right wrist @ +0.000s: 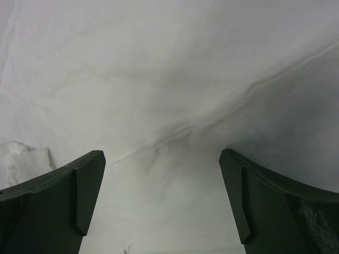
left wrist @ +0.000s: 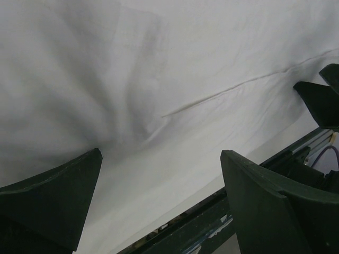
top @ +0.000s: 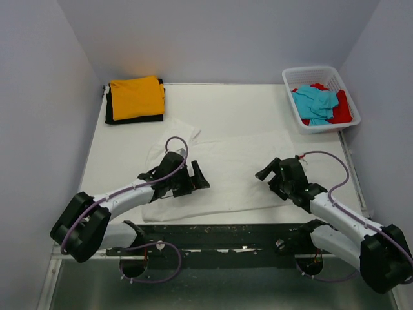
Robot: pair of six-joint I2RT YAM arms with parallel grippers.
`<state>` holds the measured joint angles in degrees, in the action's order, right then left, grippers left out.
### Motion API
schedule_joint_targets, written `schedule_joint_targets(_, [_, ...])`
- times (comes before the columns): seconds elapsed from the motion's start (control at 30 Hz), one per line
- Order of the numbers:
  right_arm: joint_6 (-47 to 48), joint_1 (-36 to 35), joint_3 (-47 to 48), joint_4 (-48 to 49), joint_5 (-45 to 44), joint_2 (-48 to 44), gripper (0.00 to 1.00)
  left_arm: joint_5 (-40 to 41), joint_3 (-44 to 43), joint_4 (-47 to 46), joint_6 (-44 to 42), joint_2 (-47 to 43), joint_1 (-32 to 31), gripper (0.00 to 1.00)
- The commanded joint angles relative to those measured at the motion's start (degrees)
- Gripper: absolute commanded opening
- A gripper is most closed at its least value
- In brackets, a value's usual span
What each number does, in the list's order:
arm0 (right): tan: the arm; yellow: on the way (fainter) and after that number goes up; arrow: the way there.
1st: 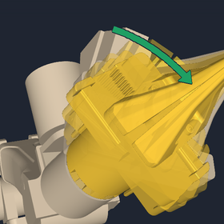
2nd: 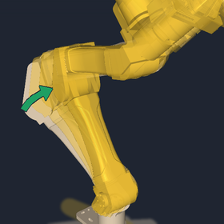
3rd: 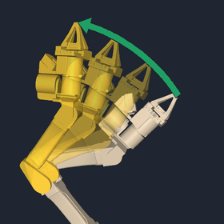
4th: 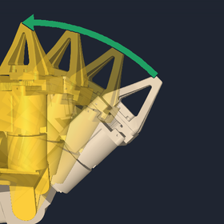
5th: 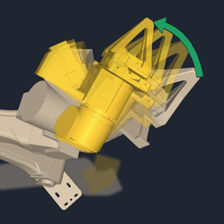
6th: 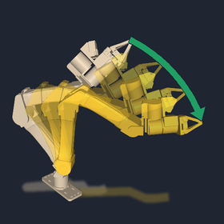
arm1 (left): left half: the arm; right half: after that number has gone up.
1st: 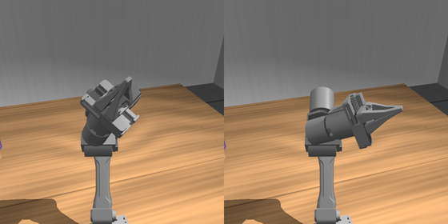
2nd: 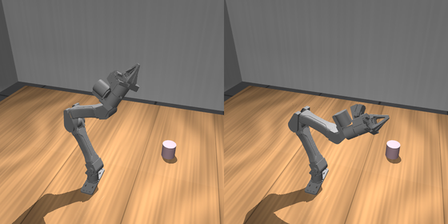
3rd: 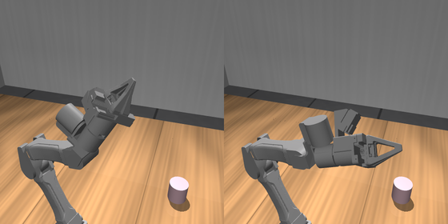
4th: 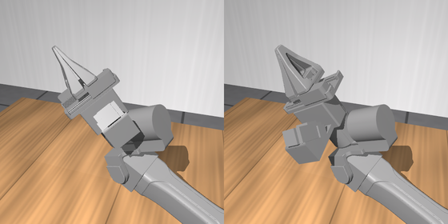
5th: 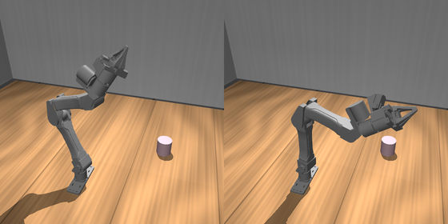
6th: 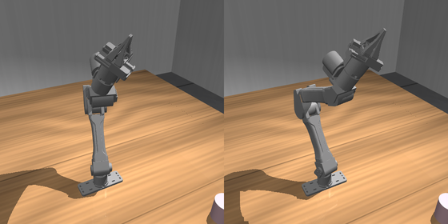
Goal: Fold and stack the t-shirts
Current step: Grab the side of the flattened tshirt furthest away from the robot with both arms
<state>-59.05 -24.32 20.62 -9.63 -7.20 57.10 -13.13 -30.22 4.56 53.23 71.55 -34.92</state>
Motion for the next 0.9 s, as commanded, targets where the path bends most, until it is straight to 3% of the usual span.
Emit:
schedule_joint_targets(0.0, [-2.6, -0.07, -1.96, -15.82, -5.48, -3.58, 1.0, -1.2, 4.86, -3.58, 3.24, -0.47, -2.46, 0.99])
schedule_joint_targets(0.2, [-2.75, -0.11, -2.87, -23.61, 0.26, -10.01, 1.0, 0.25, 6.57, -3.41, 5.45, -1.92, -6.11, 0.99])
schedule_joint_targets(0.4, [-2.78, -0.12, -2.28, -28.35, -1.85, -13.8, 1.0, 5.38, 8.19, 4.23, 8.12, -5.92, -8.3, 0.99])
schedule_joint_targets(0.63, [-2.36, -0.09, -2.43, -28.06, -2.01, -14.86, 1.0, 8.59, 12.49, 6.64, 9.61, -13.78, -9.03, 0.99])
schedule_joint_targets(0.73, [-1.54, -0.12, -1.74, -25.73, -2.25, -15.67, 1.0, 10.08, 9.15, 7.65, 6.63, -14.22, -9.03, 0.98])
schedule_joint_targets(0.87, [0.64, -0.1, 3.1, -23.08, -3.82, -16.35, 1.0, 14.72, -1.65, 13.31, 1.73, -11.82, -8.87, 0.99])
